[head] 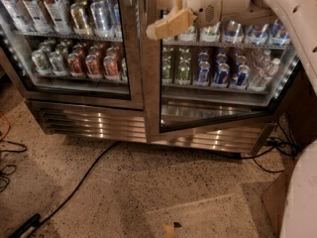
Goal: Open right fridge door
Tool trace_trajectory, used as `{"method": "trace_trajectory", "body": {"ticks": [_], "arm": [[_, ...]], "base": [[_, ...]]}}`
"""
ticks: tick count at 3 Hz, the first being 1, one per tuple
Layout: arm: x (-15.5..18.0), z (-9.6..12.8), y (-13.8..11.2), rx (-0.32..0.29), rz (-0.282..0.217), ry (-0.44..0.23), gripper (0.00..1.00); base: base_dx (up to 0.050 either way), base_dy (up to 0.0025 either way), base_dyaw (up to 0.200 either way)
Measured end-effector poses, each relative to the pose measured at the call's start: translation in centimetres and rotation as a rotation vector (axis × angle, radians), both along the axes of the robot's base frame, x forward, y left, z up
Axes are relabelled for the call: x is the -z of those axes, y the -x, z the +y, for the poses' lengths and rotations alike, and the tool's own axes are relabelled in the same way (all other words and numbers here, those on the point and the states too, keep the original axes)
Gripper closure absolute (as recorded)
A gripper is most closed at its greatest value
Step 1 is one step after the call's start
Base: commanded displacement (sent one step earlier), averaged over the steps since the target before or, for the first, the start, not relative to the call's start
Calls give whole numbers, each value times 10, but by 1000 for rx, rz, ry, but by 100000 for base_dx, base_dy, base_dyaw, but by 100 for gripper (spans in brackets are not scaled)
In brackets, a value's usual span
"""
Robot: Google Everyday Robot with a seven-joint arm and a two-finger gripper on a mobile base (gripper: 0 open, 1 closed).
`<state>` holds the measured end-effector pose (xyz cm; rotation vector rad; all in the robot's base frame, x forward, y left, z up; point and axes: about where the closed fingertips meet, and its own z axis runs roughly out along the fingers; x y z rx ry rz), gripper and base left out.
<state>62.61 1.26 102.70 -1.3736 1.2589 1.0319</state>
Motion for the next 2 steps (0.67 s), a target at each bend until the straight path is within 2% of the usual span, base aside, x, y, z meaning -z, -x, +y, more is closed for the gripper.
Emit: {"method": "trace_trajectory", "body": {"ticks": [1,2], "arm": [[16,3,40,-22,-4,-12,0],[28,2,54,-25,13,-14,0]], "base": [[0,0,0],[0,0,0]]}}
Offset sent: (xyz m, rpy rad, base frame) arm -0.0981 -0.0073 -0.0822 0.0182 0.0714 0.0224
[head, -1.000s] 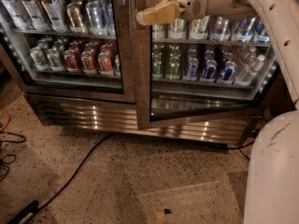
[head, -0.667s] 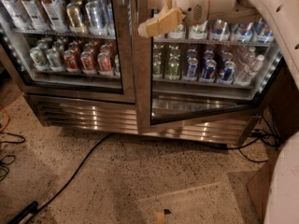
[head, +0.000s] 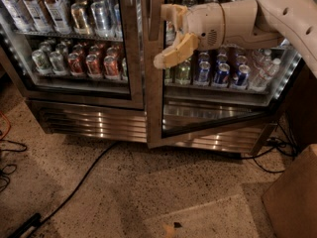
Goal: Open right fridge door
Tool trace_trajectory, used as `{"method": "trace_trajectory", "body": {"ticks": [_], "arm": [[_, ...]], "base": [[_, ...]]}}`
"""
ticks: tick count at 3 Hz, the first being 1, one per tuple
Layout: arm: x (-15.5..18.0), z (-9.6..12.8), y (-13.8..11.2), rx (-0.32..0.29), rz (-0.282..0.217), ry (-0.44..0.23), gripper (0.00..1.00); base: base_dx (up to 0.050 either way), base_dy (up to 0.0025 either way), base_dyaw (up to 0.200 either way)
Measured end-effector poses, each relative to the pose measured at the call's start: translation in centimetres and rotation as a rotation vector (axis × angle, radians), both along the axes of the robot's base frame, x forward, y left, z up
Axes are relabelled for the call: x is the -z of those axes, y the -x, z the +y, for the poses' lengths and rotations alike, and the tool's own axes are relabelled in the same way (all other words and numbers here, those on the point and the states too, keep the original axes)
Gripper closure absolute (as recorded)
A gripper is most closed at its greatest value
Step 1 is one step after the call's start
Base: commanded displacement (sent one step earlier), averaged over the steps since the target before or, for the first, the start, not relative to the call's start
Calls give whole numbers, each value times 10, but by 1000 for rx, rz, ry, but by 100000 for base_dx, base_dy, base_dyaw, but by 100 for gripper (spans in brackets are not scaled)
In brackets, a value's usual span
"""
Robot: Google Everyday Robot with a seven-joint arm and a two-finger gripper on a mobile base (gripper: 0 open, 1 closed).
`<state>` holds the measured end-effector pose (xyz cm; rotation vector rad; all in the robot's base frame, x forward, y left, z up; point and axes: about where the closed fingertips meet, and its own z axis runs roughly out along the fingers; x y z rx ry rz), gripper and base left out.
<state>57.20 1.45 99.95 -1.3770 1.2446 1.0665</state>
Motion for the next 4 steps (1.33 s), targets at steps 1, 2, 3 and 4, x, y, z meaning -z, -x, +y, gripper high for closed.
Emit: {"method": "trace_trajectory", "body": {"ticks": [1,2,3,4], "arm": [[-4,0,0,0,0,0,0],[-3,5,2,-9,-6,15,0],[-4,5,2,-9,-6,15,0],[-2,-18,-7,59,-4,-16,0]], "base": [[0,0,0],[0,0,0],[0,0,0],[0,0,0]]}}
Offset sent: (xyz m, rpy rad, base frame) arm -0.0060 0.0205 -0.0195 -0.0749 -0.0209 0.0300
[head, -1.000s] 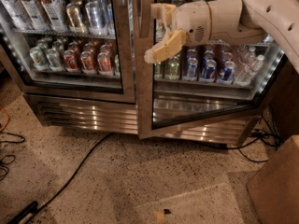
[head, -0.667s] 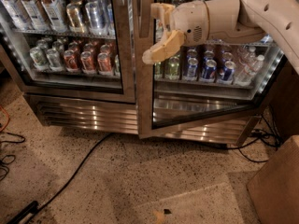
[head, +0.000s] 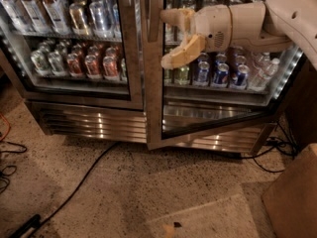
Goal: Open right fridge door
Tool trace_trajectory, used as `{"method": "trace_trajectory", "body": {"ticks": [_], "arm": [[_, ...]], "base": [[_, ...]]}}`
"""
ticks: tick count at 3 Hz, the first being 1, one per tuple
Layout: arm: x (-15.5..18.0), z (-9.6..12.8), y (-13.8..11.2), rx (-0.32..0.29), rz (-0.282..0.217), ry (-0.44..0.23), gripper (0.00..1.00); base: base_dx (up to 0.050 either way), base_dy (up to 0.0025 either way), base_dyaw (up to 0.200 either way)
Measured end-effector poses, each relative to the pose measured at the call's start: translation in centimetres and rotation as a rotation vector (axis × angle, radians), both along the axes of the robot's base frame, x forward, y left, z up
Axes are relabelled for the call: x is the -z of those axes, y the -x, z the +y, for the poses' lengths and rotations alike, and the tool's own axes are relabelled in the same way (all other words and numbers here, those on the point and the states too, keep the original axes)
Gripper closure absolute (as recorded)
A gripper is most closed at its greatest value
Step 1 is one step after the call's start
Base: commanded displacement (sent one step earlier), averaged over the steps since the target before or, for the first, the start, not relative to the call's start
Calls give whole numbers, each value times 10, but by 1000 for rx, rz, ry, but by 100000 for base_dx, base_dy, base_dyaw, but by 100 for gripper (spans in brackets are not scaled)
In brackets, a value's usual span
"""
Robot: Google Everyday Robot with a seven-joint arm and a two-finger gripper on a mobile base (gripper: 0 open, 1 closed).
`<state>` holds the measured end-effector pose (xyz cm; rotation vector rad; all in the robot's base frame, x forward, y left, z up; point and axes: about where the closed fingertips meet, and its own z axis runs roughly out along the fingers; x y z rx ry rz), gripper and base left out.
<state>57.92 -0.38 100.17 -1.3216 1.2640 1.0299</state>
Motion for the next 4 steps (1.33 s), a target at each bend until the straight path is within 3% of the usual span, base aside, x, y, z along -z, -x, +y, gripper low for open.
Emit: {"method": "trace_trajectory", "body": {"ticks": [1,2,3,4], "arm": [[2,-49,-16,138,-1,-57,0],[2,-49,-16,139,-1,-57,0],[5,-69,-20,206,9,-91,0],[7,-106,-20,303,14,-145,0]], "base": [[0,0,0],[0,0,0],[0,0,0],[0,0,0]]}}
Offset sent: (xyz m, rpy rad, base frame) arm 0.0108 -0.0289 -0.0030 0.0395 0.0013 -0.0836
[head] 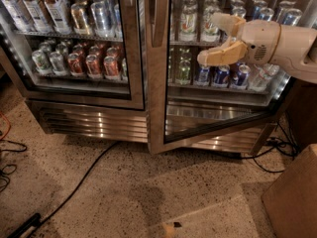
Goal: Open right fridge door
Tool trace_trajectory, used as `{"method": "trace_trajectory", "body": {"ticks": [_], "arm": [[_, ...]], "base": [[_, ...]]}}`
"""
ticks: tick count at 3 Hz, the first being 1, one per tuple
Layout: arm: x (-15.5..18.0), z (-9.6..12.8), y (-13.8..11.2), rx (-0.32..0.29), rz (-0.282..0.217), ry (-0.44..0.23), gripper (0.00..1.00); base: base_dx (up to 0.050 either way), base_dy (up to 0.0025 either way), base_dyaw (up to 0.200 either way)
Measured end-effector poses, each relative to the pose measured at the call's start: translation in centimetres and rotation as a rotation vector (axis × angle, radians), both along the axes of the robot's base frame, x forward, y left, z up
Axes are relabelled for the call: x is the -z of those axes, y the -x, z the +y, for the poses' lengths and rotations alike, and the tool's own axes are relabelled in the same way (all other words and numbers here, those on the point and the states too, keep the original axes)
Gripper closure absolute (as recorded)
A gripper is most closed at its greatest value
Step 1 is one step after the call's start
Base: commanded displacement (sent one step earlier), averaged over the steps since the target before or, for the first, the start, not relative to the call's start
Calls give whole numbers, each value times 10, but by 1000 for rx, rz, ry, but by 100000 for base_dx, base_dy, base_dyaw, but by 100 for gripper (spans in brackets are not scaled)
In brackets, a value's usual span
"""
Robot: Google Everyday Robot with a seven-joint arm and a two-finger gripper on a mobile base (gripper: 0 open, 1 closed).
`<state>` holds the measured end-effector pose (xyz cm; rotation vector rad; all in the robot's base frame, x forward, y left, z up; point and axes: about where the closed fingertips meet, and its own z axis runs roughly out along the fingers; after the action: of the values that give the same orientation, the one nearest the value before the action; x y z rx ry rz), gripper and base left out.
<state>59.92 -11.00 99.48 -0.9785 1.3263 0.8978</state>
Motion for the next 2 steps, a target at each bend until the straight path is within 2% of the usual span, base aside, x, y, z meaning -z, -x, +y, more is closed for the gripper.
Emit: {"method": "trace_trajectory", "body": {"ticks": [1,2], "arm": [[0,0,0,0,0,0,0],[2,5,-1,16,-8,89,0]], "base": [[0,0,0],[0,0,0]]}}
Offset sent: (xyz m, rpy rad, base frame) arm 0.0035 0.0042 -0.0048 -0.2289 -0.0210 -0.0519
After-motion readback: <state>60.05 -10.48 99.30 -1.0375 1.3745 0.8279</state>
